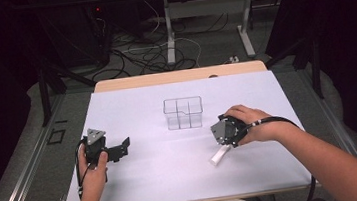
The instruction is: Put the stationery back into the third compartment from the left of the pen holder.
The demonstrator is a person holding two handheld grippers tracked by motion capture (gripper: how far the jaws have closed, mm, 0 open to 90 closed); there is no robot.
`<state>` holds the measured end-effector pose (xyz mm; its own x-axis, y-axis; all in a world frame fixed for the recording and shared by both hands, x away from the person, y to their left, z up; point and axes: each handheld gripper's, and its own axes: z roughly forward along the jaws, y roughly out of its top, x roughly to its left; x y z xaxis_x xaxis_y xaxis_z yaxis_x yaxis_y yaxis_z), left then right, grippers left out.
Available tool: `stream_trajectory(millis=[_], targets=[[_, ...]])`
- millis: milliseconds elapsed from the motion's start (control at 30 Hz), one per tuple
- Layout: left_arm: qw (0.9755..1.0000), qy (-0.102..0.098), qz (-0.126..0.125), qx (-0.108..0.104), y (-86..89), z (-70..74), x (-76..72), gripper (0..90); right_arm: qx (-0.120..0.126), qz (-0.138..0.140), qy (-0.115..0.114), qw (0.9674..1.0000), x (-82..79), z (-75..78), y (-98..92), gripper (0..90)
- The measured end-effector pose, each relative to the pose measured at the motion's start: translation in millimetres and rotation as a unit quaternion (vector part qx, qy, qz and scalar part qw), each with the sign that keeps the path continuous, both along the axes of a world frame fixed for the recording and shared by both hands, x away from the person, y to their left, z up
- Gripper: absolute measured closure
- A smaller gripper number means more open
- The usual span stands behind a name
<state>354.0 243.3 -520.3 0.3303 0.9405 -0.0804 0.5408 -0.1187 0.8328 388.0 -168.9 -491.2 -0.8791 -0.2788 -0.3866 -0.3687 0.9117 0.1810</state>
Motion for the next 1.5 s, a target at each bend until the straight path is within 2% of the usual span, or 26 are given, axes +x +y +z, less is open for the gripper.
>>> stream_trajectory(millis=[33,67,133,167,233,267,367,400,433,500,533,633,667,733,800,967,1000,1033,1067,1100,1133,1167,1267,1300,1400,1500], targets=[[1.0,0.001,0.0,0.0,0.2,-0.3,0.1,0.3,-0.008,0.014,0.0,0.9999,0.6,-0.3,1.3,43.2],[1.0,0.004,0.0,0.001,0.6,-0.2,-0.1,0.3,-0.004,0.011,0.001,0.9999,-1.5,-2.4,1.1,44.2],[1.0,0.002,0.001,0.003,1.2,-0.1,0.2,0.3,-0.013,0.021,0.009,0.9997,-2.9,-4.5,2.4,46.3],[1.0,0.002,0.002,0.001,1.3,0.0,0.2,0.3,-0.018,0.035,0.011,0.9992,-2.4,-5.4,3.7,46.7],[1.0,0.001,0.003,-0.002,1.7,-0.4,0.3,0.3,-0.022,0.036,0.015,0.999,-3.5,-7.0,4.2,46.8],[1.0,0.003,0.003,-0.001,1.8,-0.4,0.3,0.3,-0.032,0.045,0.022,0.9982,-4.4,-9.1,6.1,47.7],[1.0,0.005,0.003,-0.001,1.8,-0.7,0.3,0.3,-0.039,0.057,0.028,0.9972,-5.5,-10.4,8.3,47.9],[1.0,0.005,0.003,-0.001,1.9,-0.8,0.4,0.3,-0.045,0.058,0.038,0.9966,-6.2,-10.7,8.6,48.0],[1.0,0.005,0.003,-0.001,2.1,-0.9,0.4,0.3,-0.045,0.058,0.038,0.9966,-6.2,-10.7,8.6,48.0],[1.0,0.005,0.003,0.001,2.3,-1.1,0.6,0.3,-0.024,0.057,0.032,0.9976,-8.4,-13.7,7.9,48.6],[1.0,0.005,0.003,0.001,2.3,-1.2,0.6,0.3,-0.046,0.065,0.046,0.9958,-8.0,-12.2,9.0,49.0],[1.0,0.005,0.002,0.001,2.1,-1.1,0.6,0.3,-0.057,0.063,0.049,0.9952,-8.5,-13.4,8.8,49.6],[1.0,0.005,0.002,0.001,2.0,-1.1,0.6,0.3,-0.049,0.066,0.04,0.9959,-8.9,-17.3,8.0,50.2],[1.0,0.005,0.003,0.001,2.0,-1.1,0.5,0.3,-0.068,0.068,0.051,0.994,-8.0,-17.8,9.2,51.1],[1.0,0.005,0.003,0.002,1.9,-1.2,0.5,0.3,-0.075,0.062,0.06,0.9934,-8.8,-18.3,8.9,51.6],[1.0,0.005,0.003,0.0,1.9,-2.0,1.0,0.3,-0.076,0.067,0.055,0.9933,-8.7,-24.9,9.9,52.7],[1.0,0.004,0.003,-0.001,1.6,-2.3,1.1,0.3,-0.09,0.074,0.064,0.9911,-7.4,-26.4,11.6,53.2],[1.0,0.004,0.003,-0.001,1.6,-2.3,1.1,0.3,-0.094,0.069,0.066,0.991,-8.1,-27.3,11.4,53.5],[1.0,0.004,0.002,-0.001,1.5,-2.3,1.1,0.3,-0.094,0.069,0.066,0.991,-8.1,-27.3,11.4,53.5],[1.0,0.004,0.002,0.0,1.5,-2.3,1.1,0.3,-0.076,0.072,0.051,0.9931,-8.8,-31.9,10.7,54.2],[1.0,0.005,0.002,0.0,1.4,-2.4,1.1,0.3,-0.088,0.077,0.055,0.9915,-7.5,-31.4,11.7,54.6],[1.0,0.005,0.002,-0.001,1.4,-2.6,1.2,0.3,-0.089,0.075,0.057,0.9915,-7.7,-32.6,11.1,55.1],[1.0,0.006,0.0,0.001,1.2,-2.7,1.3,0.3,-0.111,0.08,0.06,0.9887,-4.9,-31.6,11.6,56.3],[1.0,0.006,0.0,0.001,1.2,-2.7,1.3,0.3,-0.11,0.075,0.057,0.9895,-5.1,-31.7,10.5,56.9],[1.0,0.006,-0.002,0.001,0.7,-2.7,1.3,0.3,-0.115,0.079,0.058,0.9885,-1.8,-33.0,9.0,58.1],[1.0,0.007,-0.002,0.002,0.6,-2.6,1.3,0.3,-0.113,0.072,0.059,0.9892,-0.8,-33.6,6.9,58.3]])
